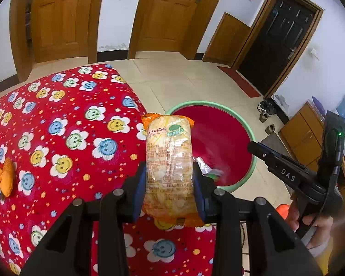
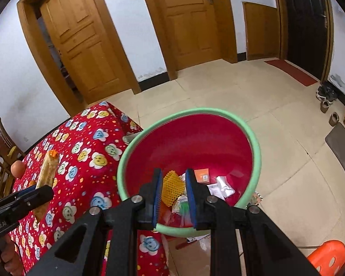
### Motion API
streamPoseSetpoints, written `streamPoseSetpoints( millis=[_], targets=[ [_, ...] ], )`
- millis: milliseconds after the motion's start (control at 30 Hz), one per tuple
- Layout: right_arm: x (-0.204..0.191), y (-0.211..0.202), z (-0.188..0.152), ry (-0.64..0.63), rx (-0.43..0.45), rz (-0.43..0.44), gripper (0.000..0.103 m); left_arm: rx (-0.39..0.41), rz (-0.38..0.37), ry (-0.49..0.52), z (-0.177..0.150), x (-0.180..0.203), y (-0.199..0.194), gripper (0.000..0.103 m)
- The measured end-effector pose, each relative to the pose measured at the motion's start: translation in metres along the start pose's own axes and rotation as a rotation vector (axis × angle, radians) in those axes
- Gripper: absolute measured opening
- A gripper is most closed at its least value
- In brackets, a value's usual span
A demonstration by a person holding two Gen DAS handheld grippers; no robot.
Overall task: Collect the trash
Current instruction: 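Carry the bread bag and green toy over the bucket and open the right tool, then open the left tool over the bucket to drop the clear bread bag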
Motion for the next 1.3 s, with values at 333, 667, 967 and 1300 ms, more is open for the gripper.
streamPoseSetpoints(
  millis=[333,667,967,1300],
  targets=[
    [0.017,-0.013,0.004,0.049,0.035,0.002,0.025,-0.033,-0.005,0.038,-0.003,0.019,0.024,0.037],
    [0.037,-0.037,0.004,0.111,0.077,-0.015,0.036,-0.066,-0.027,0.095,0.0,0.048,0.052,0.037],
    [0.049,-0.048,0.002,0.124,0.09,-0.041,0.04,-0.043,-0.027,0.103,0.008,0.059,0.057,0.057],
    [0.037,-0.052,-0.001,0.123,0.095,-0.019,0.057,-0.027,0.006,0.066,0.0,0.034,0.029,0.057]
  ],
)
Point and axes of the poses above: each gripper's, at about its wrist camera, not at the fingertips, and y roughly the way its jaws point, x to its right, z to its top, the point moved 10 cm from there along y, roughly the way its jaws point, and after that the axes turned 3 degrees about x, right-handed, at the moved point
